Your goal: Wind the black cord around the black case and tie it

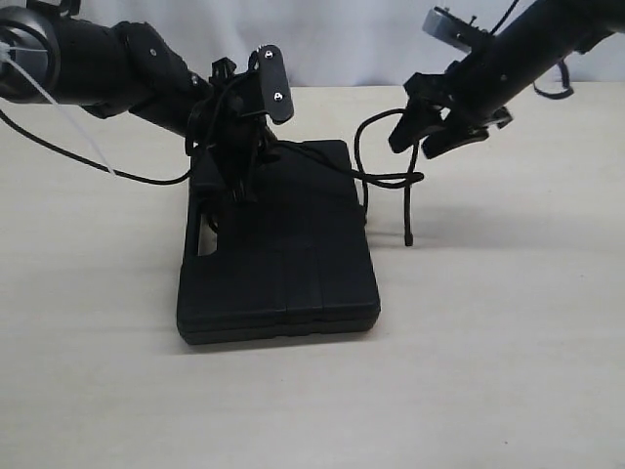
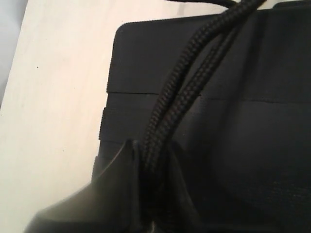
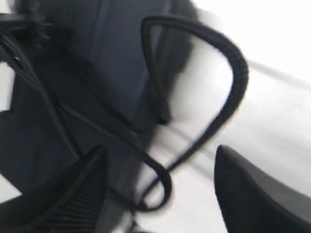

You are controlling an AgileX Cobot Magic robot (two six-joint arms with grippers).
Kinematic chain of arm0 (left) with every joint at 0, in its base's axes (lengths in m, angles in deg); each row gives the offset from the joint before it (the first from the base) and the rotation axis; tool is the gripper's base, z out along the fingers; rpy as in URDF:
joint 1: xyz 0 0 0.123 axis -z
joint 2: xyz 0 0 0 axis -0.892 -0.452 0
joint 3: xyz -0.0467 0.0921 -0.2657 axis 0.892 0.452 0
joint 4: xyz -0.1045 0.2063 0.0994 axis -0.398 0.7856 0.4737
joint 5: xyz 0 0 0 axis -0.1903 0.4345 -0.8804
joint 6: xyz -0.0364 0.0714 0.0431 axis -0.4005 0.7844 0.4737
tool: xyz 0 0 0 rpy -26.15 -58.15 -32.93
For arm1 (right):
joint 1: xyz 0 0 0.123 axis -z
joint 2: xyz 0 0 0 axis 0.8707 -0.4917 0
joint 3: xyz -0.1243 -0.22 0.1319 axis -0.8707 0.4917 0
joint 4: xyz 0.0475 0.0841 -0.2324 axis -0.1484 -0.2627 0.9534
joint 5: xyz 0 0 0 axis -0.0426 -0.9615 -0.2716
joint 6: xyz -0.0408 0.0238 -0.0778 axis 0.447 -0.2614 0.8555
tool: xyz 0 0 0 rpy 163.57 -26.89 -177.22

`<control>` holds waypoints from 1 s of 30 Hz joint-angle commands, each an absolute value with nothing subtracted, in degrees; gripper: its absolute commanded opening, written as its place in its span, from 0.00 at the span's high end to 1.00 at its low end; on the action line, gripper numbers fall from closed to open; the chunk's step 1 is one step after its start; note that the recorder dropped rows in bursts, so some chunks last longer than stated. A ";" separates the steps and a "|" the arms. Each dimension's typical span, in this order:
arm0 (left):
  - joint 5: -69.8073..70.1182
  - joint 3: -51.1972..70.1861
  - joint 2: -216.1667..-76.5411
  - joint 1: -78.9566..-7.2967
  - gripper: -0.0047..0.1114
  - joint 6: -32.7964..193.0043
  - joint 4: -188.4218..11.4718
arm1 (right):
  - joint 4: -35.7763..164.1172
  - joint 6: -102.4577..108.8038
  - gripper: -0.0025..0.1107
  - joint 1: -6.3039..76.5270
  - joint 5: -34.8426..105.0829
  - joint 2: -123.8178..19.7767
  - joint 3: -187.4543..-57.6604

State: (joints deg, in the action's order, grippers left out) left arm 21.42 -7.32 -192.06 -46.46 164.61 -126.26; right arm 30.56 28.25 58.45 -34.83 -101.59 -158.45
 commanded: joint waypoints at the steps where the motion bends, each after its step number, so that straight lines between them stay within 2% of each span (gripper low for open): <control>1: 21.15 -7.18 -192.08 -46.38 0.96 163.58 -126.95 | 45.05 23.00 0.44 58.47 -34.84 -94.07 -157.96; 8: 21.04 -7.18 -192.08 -46.38 0.96 163.32 -126.95 | 41.59 26.87 0.44 58.37 -34.84 -86.00 -148.34; 12: 21.04 -7.18 -192.08 -46.38 0.96 163.32 -126.95 | 34.33 28.29 0.44 58.37 -34.84 -85.42 -138.62; 16: 21.16 -7.18 -192.08 -46.38 0.96 162.96 -126.95 | 33.18 25.48 0.44 58.37 -28.18 -85.42 -134.21; 20: 20.78 -7.18 -192.19 -46.38 0.96 162.75 -126.95 | 26.11 29.23 0.44 58.37 -29.25 -85.42 -132.99; 22: 20.78 -7.18 -192.19 -46.38 0.96 162.75 -126.95 | 21.39 31.12 0.47 58.37 -29.37 -85.42 -132.61; 27: 20.77 -7.18 -192.18 -46.38 0.96 162.51 -128.53 | 16.04 31.54 0.62 58.37 -23.92 -85.42 -127.37; 30: 20.77 -7.18 -192.45 -46.38 0.96 162.32 -128.65 | 16.49 32.21 0.64 58.70 -20.56 -85.42 -126.56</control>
State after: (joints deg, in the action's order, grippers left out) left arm 21.30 -7.32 -192.29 -46.46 163.05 -127.62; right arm 17.05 31.00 58.36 -24.01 -85.82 -127.27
